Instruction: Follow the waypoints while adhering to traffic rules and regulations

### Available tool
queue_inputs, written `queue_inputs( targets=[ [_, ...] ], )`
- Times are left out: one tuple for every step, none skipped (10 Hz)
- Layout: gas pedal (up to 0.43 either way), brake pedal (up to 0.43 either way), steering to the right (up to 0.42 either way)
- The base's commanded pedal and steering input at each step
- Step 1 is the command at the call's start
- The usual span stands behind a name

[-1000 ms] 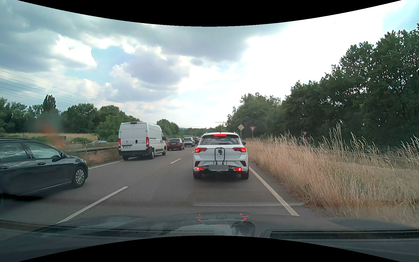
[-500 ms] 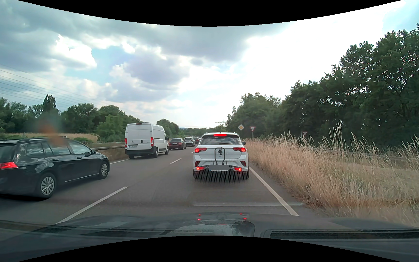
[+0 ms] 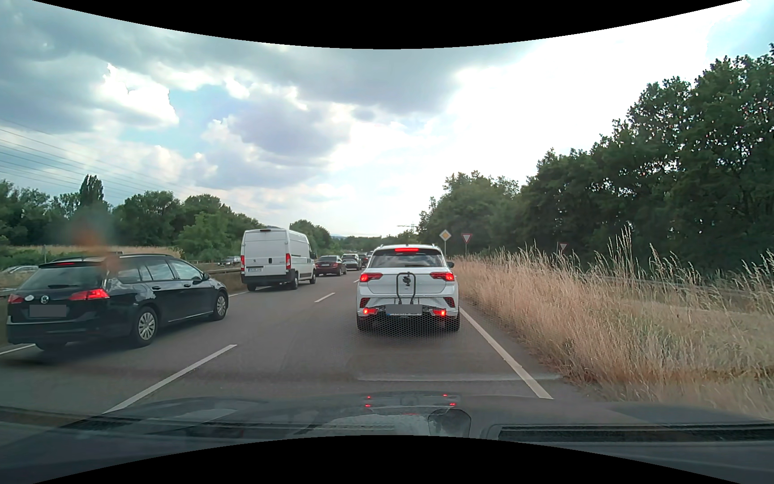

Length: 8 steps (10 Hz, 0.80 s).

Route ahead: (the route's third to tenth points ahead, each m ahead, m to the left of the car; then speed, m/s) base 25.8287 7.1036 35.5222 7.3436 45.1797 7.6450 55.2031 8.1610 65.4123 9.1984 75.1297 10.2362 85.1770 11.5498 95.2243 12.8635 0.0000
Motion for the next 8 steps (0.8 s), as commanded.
queue_inputs(
  targets=[
    [0.0,0.244,-0.015],
    [0.0,0.25,-0.016],
    [0.0,0.25,-0.016],
    [0.0,0.25,-0.016],
    [0.0,0.244,-0.015],
    [0.0,0.25,-0.016],
    [0.0,0.25,-0.016],
    [0.0,0.244,-0.015]
  ],
)
